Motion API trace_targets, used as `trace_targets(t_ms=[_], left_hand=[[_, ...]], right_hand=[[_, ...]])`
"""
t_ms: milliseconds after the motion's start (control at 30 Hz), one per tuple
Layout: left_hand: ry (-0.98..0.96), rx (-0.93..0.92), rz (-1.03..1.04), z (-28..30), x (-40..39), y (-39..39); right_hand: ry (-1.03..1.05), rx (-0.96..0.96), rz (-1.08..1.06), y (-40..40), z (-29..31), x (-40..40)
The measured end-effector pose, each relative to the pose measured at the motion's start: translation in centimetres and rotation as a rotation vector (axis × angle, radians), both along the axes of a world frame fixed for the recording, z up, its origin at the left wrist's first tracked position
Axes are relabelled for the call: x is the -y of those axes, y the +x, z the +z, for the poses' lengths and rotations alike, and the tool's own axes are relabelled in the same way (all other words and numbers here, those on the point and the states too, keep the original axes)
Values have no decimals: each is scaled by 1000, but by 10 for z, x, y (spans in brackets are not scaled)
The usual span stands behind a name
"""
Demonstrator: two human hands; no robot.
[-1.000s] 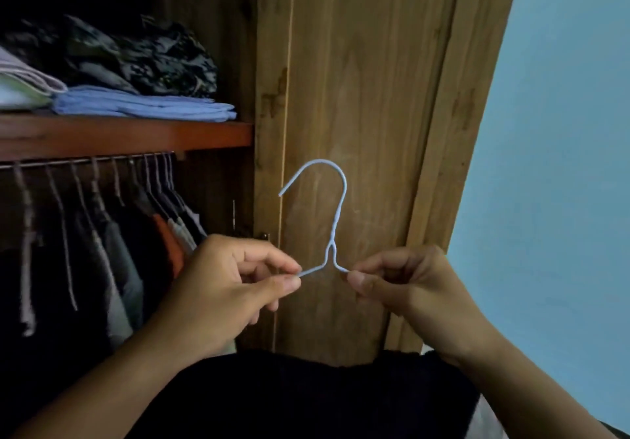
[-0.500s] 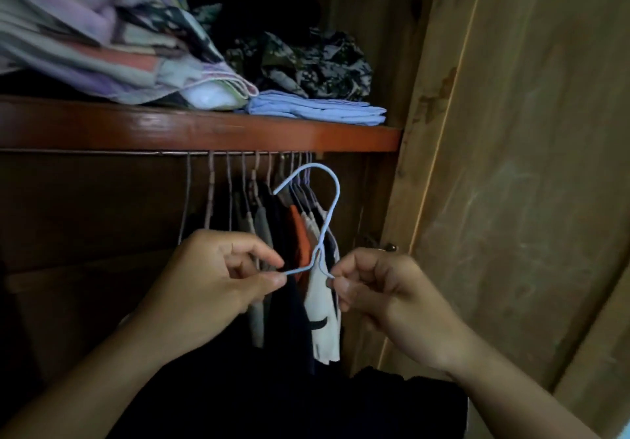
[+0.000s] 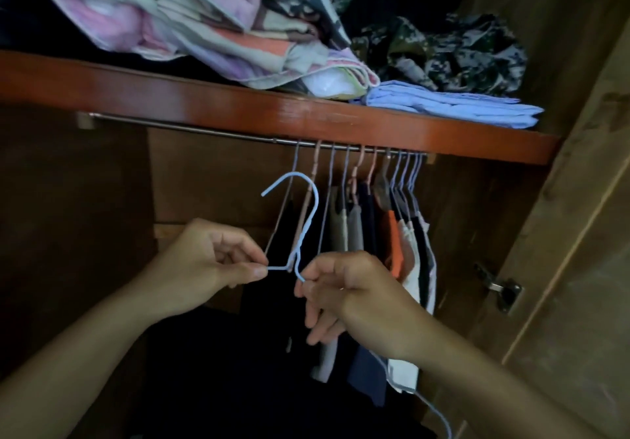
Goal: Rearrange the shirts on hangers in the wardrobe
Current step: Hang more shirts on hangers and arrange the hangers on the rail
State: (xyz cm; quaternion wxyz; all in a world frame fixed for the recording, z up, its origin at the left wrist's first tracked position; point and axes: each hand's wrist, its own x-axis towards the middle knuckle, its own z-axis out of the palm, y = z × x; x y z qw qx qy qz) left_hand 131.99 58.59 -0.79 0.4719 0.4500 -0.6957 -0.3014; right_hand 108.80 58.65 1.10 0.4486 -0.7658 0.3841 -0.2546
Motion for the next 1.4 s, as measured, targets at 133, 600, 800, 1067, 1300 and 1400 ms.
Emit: trace_targets(t_ms=[133,600,800,1067,1300,1400], left_hand=[[46,-1,-17,-8,13,29],[-69,-259,213,-23,86,106],[-186,-267,321,-5,119,106],[-394,317,581,5,158,112],[-364,828,613,8,206,118],[-342,879,609,7,216,114]], right_hand=[[-194,-148,81,31,-4,21],[55,95,-32,141,-30,89],[94,276,-238,163,-34,126],[150,388,-321,175,-27,172],[-19,399,-459,168,-9,214],[-79,425,-509,163,-1,232]])
